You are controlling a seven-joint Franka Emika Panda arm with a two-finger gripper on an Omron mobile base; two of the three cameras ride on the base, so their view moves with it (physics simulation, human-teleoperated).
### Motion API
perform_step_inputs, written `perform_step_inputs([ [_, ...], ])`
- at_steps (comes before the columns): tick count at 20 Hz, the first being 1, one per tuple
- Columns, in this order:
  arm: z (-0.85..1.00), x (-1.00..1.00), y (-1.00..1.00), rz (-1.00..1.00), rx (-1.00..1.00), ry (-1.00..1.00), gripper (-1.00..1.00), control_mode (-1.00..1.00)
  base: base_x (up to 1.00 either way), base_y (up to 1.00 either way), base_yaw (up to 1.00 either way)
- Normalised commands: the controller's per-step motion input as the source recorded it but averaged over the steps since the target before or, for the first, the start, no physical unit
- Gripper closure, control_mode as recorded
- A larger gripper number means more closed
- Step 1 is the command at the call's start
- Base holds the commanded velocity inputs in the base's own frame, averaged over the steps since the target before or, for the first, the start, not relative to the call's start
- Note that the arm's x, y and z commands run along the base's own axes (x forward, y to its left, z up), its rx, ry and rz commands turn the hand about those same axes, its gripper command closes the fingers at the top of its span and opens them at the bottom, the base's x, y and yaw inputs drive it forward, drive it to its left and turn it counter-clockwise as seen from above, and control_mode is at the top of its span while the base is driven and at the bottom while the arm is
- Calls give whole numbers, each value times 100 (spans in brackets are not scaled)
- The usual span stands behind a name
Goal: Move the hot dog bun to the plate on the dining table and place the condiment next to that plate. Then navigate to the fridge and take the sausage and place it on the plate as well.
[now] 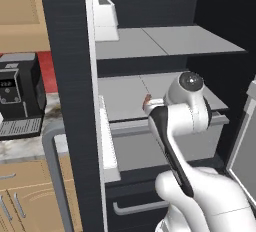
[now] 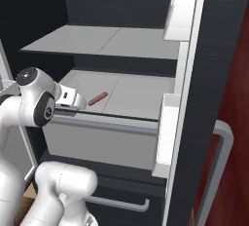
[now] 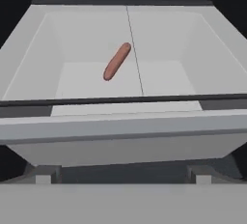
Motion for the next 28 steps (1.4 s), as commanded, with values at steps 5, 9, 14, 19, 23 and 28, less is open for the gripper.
perform_step_inputs([
  [5, -1, 80, 12, -6, 4, -6, -100, -100, 0, 0, 0],
  [9, -7, 68, 0, 0, 0, 0, -100, -100, 0, 0, 0],
  [14, -23, 43, 0, 0, 0, 0, -100, -100, 0, 0, 0],
  [19, -24, 44, 0, 0, 0, 0, -100, -100, 0, 0, 0],
  [23, -31, 49, 0, 0, 0, 0, -100, -100, 0, 0, 0],
  [28, -25, 56, 0, 0, 0, 0, -100, -100, 0, 0, 0],
])
